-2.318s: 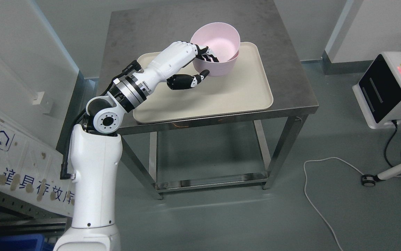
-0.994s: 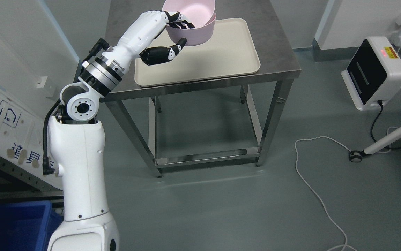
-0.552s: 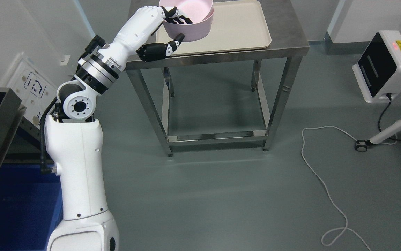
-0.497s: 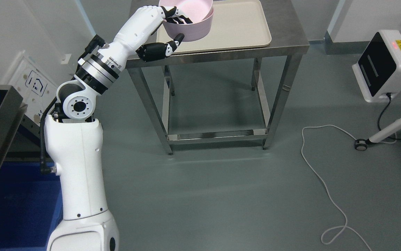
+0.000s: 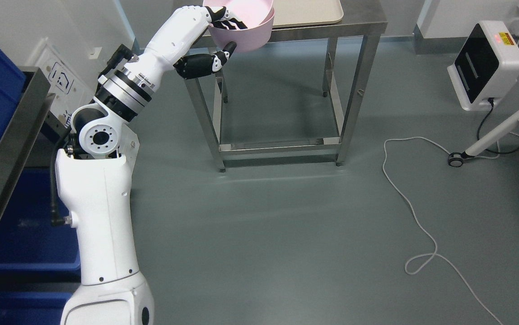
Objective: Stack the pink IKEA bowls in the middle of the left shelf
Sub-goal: 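Carry the stacked bowls while turning toward the blue bin shelf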
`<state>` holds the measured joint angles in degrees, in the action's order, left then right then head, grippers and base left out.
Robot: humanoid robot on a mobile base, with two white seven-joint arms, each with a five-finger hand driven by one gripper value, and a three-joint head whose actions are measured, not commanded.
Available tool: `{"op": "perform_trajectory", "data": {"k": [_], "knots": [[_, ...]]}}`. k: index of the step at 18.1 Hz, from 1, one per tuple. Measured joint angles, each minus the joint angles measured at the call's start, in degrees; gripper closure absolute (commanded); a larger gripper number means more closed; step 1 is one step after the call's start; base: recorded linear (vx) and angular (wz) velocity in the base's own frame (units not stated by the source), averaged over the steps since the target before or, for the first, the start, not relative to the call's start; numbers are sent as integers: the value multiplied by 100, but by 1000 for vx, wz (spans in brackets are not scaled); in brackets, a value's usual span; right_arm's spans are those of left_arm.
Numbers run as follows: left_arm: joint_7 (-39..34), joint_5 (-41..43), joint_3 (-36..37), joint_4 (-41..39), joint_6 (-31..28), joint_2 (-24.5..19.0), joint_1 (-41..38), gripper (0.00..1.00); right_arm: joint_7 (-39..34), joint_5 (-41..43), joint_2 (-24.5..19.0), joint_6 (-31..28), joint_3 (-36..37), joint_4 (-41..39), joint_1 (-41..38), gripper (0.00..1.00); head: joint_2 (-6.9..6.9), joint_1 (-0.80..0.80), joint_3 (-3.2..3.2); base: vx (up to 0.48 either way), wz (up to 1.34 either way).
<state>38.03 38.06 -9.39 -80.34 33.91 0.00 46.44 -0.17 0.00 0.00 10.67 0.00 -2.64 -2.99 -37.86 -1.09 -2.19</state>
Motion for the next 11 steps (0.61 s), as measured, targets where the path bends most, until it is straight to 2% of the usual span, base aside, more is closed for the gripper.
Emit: {"op": "perform_trajectory", "data": {"k": [11], "knots": [[-4, -5, -12, -26, 6, 0, 1, 98, 13, 0, 0, 0, 0, 0, 0, 0, -2, 0, 0, -364, 213]]}}
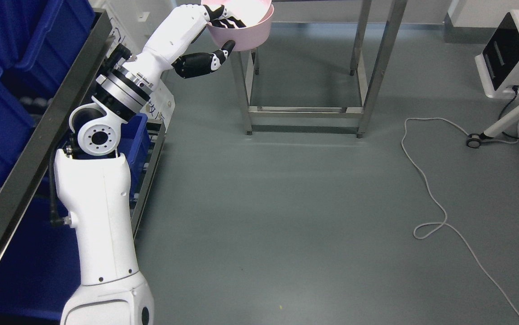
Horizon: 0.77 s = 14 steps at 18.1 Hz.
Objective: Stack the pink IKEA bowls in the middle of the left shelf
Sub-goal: 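Carry the stacked bowls while turning toward the blue bin shelf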
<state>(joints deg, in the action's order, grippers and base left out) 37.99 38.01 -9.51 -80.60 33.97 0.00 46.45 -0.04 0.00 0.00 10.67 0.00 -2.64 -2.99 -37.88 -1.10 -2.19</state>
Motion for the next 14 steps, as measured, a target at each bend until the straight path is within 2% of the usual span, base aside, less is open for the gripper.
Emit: {"op": "perform_trajectory", "data": {"k": [3, 9, 14], "knots": [[-12, -1, 24, -8, 10, 0, 104, 98, -11, 0, 0, 0, 0, 0, -2, 0, 0, 0, 0, -372, 487], [-28, 20, 112, -23, -449, -4, 754, 98, -18, 0, 0, 8, 0, -1, 0, 0, -2, 0, 0, -300, 924], [-17, 265, 179, -27, -776, -3, 1116, 98, -9, 0, 0, 34, 0, 0, 1, 0, -14, 0, 0, -18, 214]]}}
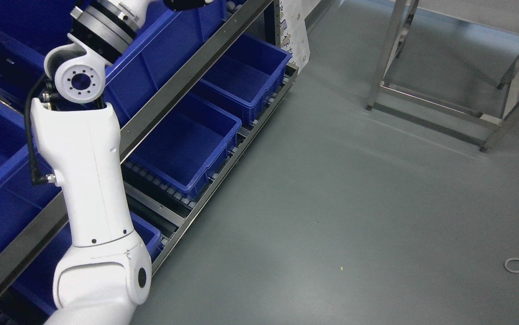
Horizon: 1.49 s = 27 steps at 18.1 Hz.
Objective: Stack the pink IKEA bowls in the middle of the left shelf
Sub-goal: 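Carry the stacked bowls while turning toward the blue bin shelf, then lower the stacked bowls into the middle blue bin and release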
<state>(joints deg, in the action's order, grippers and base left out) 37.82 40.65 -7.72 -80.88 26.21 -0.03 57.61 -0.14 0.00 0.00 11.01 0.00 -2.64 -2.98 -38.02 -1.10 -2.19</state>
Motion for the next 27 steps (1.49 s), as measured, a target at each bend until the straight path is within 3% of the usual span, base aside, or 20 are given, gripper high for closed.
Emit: {"op": "perform_trajectory", "data": {"k": [11, 22, 27], "knots": [[1, 154, -110, -5, -209, -126, 168, 98, -22, 0, 0, -31, 0, 0, 1, 0, 3, 0, 0, -8, 485], [625, 242, 85, 9, -1216, -398, 126, 97, -6, 0, 0, -38, 0, 0, 0, 0, 5, 0, 0, 21, 502], [683, 265, 452, 144, -1311, -484, -294, 96, -5, 0, 0, -38, 0, 0, 0, 0, 5, 0, 0, 24, 191]]}}
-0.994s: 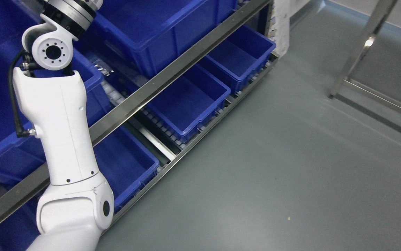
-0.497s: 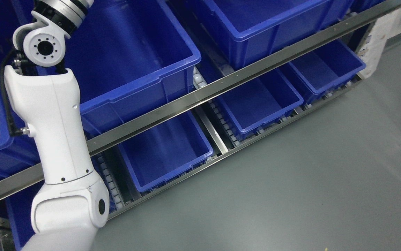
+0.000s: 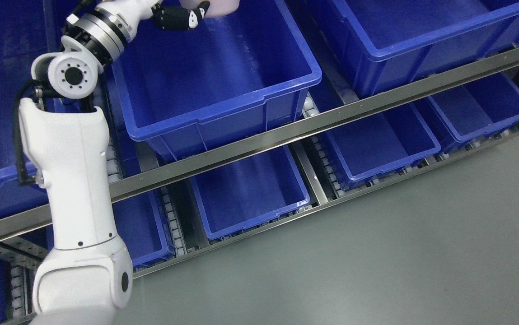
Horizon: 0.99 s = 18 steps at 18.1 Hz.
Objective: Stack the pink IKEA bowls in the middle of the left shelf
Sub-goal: 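Lower the stacked bowls into the middle blue bin and release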
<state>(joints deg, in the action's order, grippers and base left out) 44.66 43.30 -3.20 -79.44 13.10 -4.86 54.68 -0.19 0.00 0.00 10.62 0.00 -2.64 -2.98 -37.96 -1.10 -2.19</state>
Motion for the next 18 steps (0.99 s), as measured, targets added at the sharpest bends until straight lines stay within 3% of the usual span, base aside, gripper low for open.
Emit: {"op": "perform_trajectory", "data": {"k": [7, 8, 10, 13, 16, 18], "knots": [[-18, 15, 381, 283, -18, -32, -327, 90, 1, 0, 0, 0, 0, 0, -1, 0, 1, 0, 0, 3, 14], [-21, 16, 401, 310, -33, -35, -350, 84, 0, 0, 0, 0, 0, 0, -1, 0, 1, 0, 0, 0, 0], [-43, 18, 402, 359, -73, -40, -388, 50, 1, 0, 0, -2, 0, 0, -1, 0, 1, 0, 0, 0, 0], [-137, 18, 382, 411, -91, -51, -415, 39, 1, 0, 0, -2, 0, 0, -1, 0, 1, 0, 0, 0, 0], [-236, -1, 330, 429, -102, -51, -409, 22, 1, 0, 0, -2, 0, 0, -1, 0, 2, 0, 0, 0, 0], [-486, -21, 252, 427, -106, -16, -347, 18, 1, 0, 0, -2, 0, 0, -1, 0, 1, 0, 0, 0, 0]]}}
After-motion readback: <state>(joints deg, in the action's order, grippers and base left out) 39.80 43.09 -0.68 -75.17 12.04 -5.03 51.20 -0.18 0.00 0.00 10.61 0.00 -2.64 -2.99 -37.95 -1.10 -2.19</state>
